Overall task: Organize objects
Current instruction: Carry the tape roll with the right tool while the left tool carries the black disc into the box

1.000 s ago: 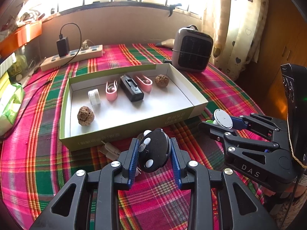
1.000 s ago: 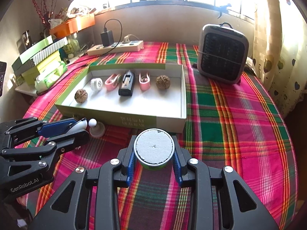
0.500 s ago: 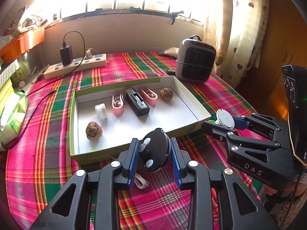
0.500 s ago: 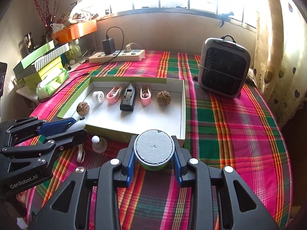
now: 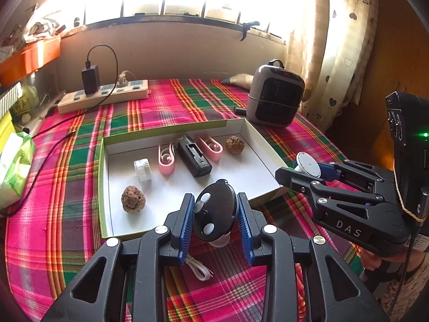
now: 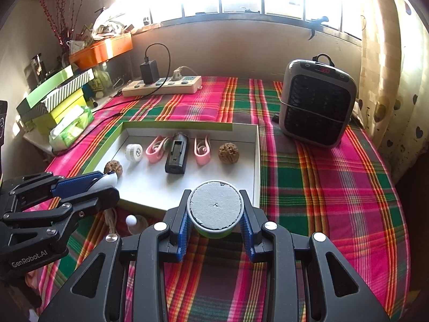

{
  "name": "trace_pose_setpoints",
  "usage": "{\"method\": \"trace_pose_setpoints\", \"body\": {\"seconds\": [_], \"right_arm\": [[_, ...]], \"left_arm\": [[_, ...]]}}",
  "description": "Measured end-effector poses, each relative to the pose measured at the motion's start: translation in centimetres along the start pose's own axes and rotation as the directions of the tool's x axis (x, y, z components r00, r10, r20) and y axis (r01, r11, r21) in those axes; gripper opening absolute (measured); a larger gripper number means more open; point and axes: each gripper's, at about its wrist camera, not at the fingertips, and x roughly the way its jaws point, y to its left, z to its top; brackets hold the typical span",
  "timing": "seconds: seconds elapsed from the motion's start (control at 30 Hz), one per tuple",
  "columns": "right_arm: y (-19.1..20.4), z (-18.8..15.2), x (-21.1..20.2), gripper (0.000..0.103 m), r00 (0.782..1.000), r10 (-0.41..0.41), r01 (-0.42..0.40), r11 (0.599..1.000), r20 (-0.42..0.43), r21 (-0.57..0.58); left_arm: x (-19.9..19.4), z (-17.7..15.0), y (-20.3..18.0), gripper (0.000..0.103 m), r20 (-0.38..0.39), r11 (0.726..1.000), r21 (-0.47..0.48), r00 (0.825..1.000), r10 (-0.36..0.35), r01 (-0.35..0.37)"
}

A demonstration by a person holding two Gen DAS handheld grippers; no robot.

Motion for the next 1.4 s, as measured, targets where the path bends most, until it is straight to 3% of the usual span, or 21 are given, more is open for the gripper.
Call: {"method": "trace_pose_setpoints", "body": {"seconds": [0.57,1.4], "right_arm": [[0.1,2.5,3.6,0.034,1.000,-0.003,0.002,0.999,-0.021,-0.034],[0.2,2.7,8.9,0.034,0.993,-0.025,0.015,0.996,-0.113,-0.088]], "left_arm": [[3.8,1.8,2.0,0.030,-0.040,0.998,-0.018,0.998,0.052,-0.053],[7.9,2.3,4.1,0.030,-0.126,0.991,-0.016,0.983,0.131,-0.134]]}}
